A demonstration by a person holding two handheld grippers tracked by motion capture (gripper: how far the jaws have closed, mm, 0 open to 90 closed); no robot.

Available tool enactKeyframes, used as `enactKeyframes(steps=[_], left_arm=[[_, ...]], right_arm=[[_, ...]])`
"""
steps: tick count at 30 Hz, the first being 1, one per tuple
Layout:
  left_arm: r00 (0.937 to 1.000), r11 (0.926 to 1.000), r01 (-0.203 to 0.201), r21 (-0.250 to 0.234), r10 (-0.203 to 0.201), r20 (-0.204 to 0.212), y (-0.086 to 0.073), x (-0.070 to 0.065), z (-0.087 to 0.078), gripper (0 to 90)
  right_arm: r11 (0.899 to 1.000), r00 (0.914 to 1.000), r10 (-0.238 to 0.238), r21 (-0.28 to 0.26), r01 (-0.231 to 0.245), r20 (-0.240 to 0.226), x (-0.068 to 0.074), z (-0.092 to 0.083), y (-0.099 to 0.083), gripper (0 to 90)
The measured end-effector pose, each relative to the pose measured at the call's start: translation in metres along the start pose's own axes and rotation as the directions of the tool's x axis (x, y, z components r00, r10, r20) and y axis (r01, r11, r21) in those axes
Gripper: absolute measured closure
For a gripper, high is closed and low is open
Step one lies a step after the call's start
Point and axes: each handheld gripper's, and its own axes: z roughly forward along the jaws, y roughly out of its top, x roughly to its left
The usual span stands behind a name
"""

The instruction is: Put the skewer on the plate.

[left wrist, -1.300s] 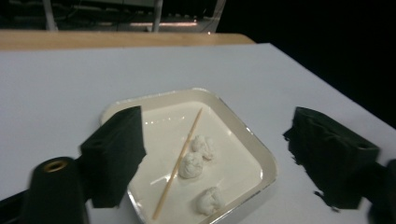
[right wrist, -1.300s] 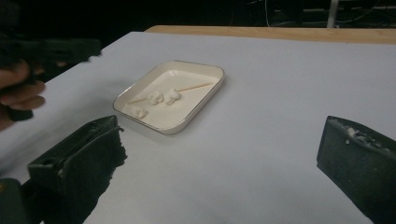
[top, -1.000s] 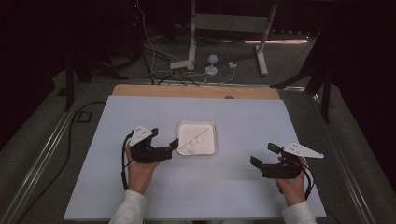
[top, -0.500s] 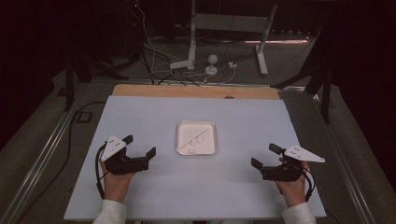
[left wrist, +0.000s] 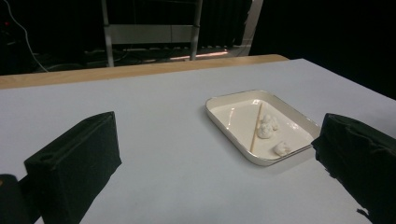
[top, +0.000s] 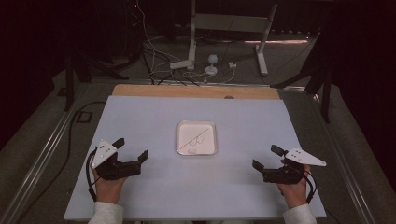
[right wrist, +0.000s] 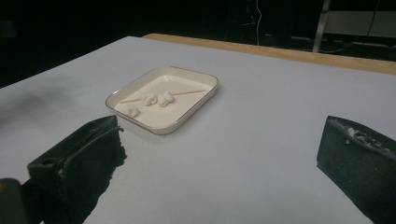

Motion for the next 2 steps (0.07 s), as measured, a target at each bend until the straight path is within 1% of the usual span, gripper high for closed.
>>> enactKeyframes(steps=[2], left_arm=[[1.0000, 1.0000, -0.001, -0.001, 0.001, -0.002, 0.0000, 0.0007, -0.0002, 0.5]], right_arm=[[1.000, 1.0000, 0.001, 0.003, -0.001, 0.000, -0.0004, 0.0004, -0.0005, 0.0]])
